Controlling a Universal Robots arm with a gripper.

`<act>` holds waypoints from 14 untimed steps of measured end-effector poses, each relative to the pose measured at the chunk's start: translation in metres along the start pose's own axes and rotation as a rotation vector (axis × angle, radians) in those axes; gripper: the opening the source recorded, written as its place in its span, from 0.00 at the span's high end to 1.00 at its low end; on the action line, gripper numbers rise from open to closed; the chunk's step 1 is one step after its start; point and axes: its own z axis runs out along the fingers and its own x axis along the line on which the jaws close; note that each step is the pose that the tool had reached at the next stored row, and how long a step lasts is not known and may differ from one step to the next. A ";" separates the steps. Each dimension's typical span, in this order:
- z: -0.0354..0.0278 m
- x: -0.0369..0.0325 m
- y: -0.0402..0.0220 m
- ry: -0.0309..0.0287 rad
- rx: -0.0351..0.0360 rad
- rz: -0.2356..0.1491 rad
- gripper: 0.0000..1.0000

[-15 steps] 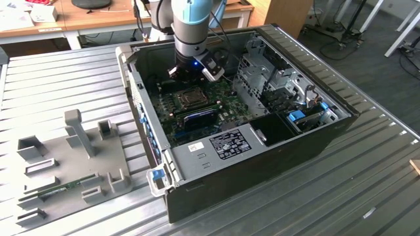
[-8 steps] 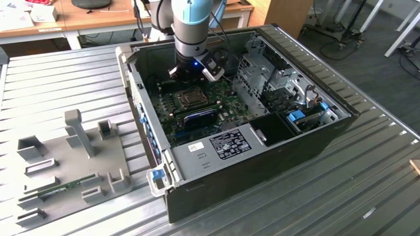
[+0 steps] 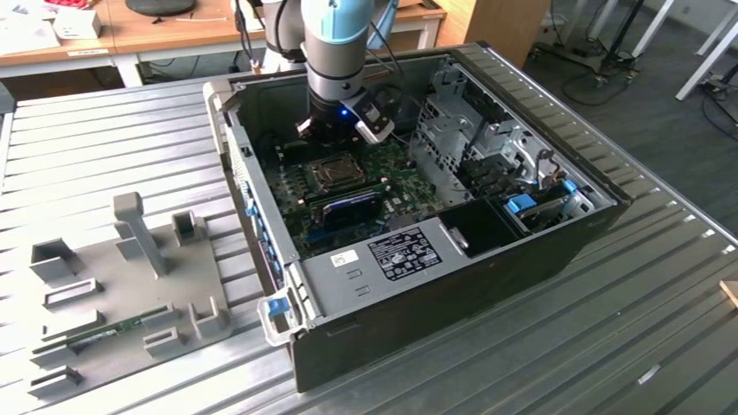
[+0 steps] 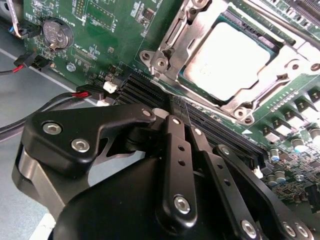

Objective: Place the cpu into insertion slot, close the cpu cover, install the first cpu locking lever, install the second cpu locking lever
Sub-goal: 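Install the first cpu locking lever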

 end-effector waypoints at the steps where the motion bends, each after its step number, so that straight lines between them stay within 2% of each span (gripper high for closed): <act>1: 0.0001 0.0000 0.0000 0.0000 0.0009 0.000 0.89; 7: 0.0012 0.0002 -0.0004 0.0002 0.0047 -0.001 0.89; 14: 0.0024 0.0004 -0.0007 0.0001 0.0052 -0.001 0.89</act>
